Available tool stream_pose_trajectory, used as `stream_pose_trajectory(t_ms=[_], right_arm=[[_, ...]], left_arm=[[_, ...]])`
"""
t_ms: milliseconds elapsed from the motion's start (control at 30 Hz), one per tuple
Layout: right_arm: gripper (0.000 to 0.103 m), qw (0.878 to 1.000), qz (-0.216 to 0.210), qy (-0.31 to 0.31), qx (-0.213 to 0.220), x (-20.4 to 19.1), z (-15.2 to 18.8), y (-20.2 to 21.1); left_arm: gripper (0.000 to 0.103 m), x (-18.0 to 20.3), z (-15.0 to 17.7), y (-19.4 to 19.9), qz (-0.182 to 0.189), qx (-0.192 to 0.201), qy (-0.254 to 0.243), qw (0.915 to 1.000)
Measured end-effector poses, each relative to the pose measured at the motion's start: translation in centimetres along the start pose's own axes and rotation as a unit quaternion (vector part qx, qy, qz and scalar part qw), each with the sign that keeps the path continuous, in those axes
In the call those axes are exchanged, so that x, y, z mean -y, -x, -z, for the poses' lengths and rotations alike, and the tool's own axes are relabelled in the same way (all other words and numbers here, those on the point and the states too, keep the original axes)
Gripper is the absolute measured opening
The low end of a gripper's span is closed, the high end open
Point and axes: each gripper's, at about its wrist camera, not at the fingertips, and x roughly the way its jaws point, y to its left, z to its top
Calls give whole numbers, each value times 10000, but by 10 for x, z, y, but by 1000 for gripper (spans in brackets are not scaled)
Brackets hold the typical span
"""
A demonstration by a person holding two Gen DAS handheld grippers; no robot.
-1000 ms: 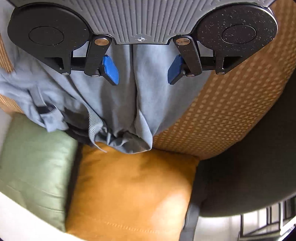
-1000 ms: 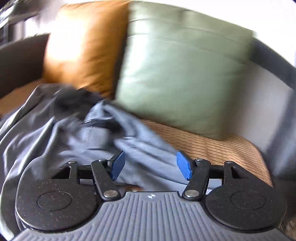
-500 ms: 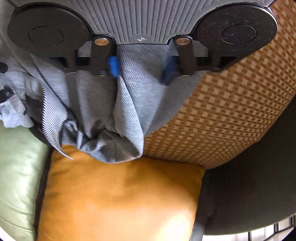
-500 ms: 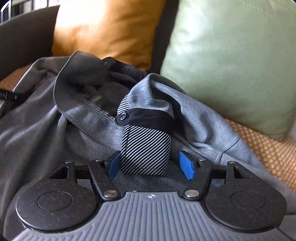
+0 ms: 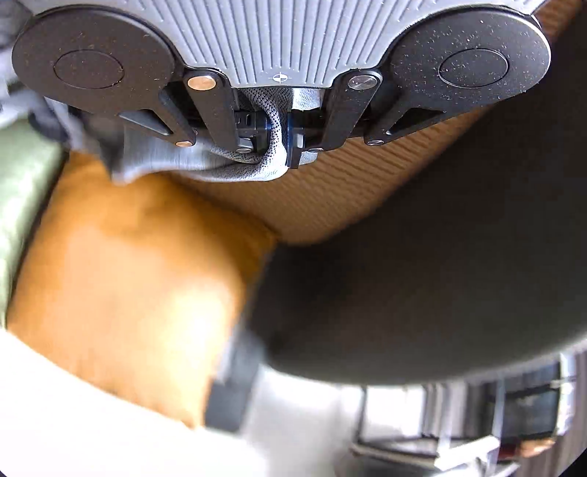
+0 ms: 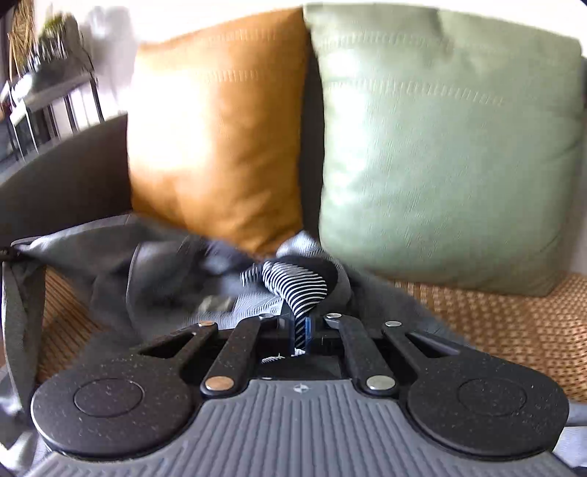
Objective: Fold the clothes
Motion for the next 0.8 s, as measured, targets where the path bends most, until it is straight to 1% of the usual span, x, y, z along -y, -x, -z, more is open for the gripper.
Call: stream_pose_trajectory(t_ms=[67, 133, 167, 233, 267, 300, 333, 367, 400, 433, 500, 567, 633, 700, 733, 767, 800], right_arm=[[5, 9997, -178, -80, 128, -4, -5, 29], [5, 9990, -392, -122, 178, -7, -7, 55], [5, 9985, -501, -133, 166, -9, -6, 68], [5, 9977, -659, -168, 8, -12, 1, 86], [5, 9972, -717, -192, -130, -15, 6, 89], [5, 9967, -742, -198, -268, -19, 10, 89], [5, 9964, -737, -187, -370, -23, 16, 88], [5, 9960, -732, -176, -473, -28, 21, 88], [5, 9956, -742, -191, -546, -31, 24, 88], [5, 9950, -778, -249, -570, -33, 25, 90], [5, 9944, -861, -269, -557, -42, 23, 97], [5, 9945, -919, -162, -471, -51, 13, 104], [5, 9944, -988, -104, -363, -59, 0, 110], [5, 9942, -1053, -35, -214, -68, -11, 117], [5, 9941, -1075, 2, -143, -71, -15, 120], [5, 9939, -1095, 38, -83, -75, -20, 122], [5, 9938, -1104, 73, -50, -78, -24, 123]], left_arm=[[2, -19, -11, 29, 23, 146, 13, 9999], [2, -33, -13, 59, 21, 293, -134, 9995], [2, -39, -12, 69, -53, 325, -260, 9991], [3, -45, -3, 78, -270, 213, -564, 9978], [4, -47, 4, 75, -352, 49, -732, 9967], [5, -47, 12, 75, -405, -196, -891, 9950], [9, -49, 20, 71, -401, -452, -995, 9932], [10, -50, 27, 67, -394, -693, -1095, 9908], [18, -50, 33, 68, -365, -786, -1188, 9891], [34, -44, 39, 73, -307, -774, -1338, 9875], [42, -29, 44, 95, -211, -542, -1732, 9832], [54, -12, 47, 118, -31, -273, -2108, 9772], [58, 9, 50, 140, 294, -31, -2463, 9687], [61, 31, 59, 158, 676, 77, -2825, 9568], [64, 42, 65, 166, 854, 123, -3000, 9500], [67, 54, 75, 173, 1029, 117, -3159, 9431], [67, 67, 86, 180, 1202, 113, -3316, 9357]])
